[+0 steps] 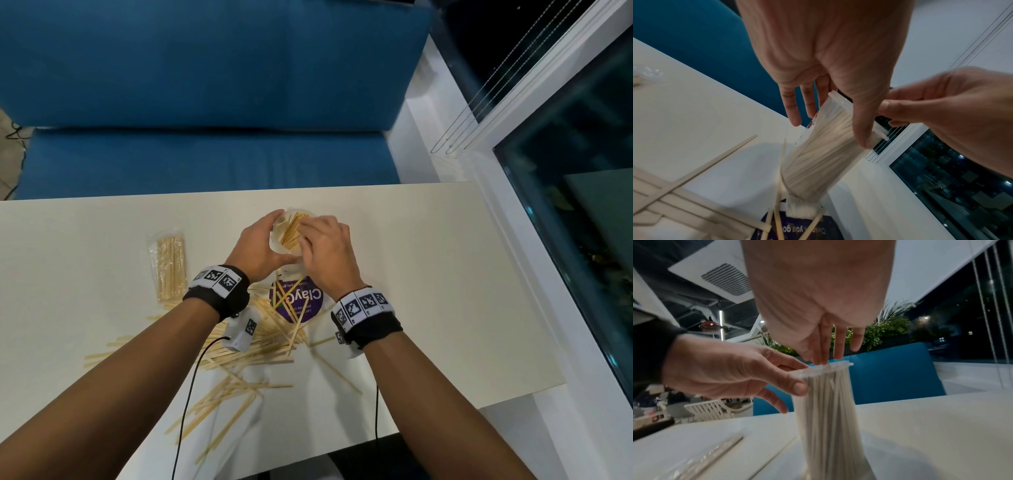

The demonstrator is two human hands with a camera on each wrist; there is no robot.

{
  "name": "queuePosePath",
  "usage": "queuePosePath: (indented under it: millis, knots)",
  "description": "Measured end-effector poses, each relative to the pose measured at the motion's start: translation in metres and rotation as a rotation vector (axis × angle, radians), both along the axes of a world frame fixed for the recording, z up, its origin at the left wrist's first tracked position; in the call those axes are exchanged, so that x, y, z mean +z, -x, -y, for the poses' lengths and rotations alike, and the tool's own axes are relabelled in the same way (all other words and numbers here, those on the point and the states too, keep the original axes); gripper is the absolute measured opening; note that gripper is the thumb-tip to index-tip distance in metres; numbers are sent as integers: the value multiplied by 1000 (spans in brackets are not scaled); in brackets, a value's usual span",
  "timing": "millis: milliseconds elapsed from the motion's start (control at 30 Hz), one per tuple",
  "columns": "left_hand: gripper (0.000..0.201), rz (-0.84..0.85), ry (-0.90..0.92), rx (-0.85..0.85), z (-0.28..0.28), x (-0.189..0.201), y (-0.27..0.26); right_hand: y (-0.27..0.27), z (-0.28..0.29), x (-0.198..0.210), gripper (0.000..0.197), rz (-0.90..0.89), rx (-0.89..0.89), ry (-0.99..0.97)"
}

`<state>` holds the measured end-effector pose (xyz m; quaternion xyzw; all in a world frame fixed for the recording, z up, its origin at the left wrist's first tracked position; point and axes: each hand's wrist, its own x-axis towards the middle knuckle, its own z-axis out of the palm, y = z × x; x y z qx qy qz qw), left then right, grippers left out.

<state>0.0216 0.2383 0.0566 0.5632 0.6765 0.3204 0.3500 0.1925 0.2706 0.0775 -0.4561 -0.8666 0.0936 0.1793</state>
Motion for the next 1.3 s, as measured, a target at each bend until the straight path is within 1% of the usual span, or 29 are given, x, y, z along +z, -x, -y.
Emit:
queuePosePath:
  millis: [100, 200, 400, 500, 567, 633, 700, 767, 800, 833, 867, 900, 967, 1033, 1067, 1100, 1167, 1233, 1300]
  knots:
    - [97, 7, -2, 6, 2, 4, -1, 16, -8, 5, 21, 8, -108, -55]
    - [94, 21, 5, 10, 3, 7, -3, 33, -22, 4, 25, 81, -261, -47]
    - [100, -6, 28, 17, 4, 10, -4, 49, -40, -2, 28, 125, -343, 2]
    - [101, -18, 39, 21, 5, 10, -5, 47, -45, -5, 24, 114, -392, 46]
    - [102, -10, 46, 18, 5, 11, -5, 42, -46, -5, 20, 76, -387, 98]
    - [101, 0, 55, 15, 5, 12, -7, 37, -44, -3, 23, 13, -364, 145]
    - [109, -4, 79, 4, 5, 16, -8, 31, -39, 3, 24, -96, -343, 186]
    - [123, 9, 126, -15, 9, 19, -8, 22, -32, 11, 16, -228, -321, 207]
    - [126, 19, 145, -17, 12, 18, -7, 16, -26, 16, 12, -299, -313, 204]
    - [125, 17, 158, -13, 16, 17, -5, 10, -19, 20, 8, -369, -306, 191]
    - [119, -7, 163, -6, 23, 13, -2, 5, -11, 25, 6, -434, -300, 168]
    - [107, -41, 161, 8, 30, 8, 3, -1, 0, 29, 5, -488, -291, 140]
    - [71, -88, 136, 44, 50, -3, 11, -9, 27, 32, 4, -565, -261, 96]
    - [40, -86, 92, 79, 75, -14, 18, -13, 58, 25, 4, -575, -210, 96]
    - [29, -79, 78, 86, 89, -19, 21, -13, 74, 17, 5, -553, -189, 129]
    - [22, -78, 72, 81, 103, -24, 23, -13, 88, 7, 5, -522, -171, 178]
    - [14, -92, 89, 64, 131, -38, 27, -11, 117, -18, 5, -449, -129, 255]
    - [11, -113, 134, 49, 158, -52, 31, -8, 143, -44, 6, -388, -69, 340]
    - [10, -133, 167, 24, 183, -65, 33, -6, 170, -64, 6, -314, -31, 490]
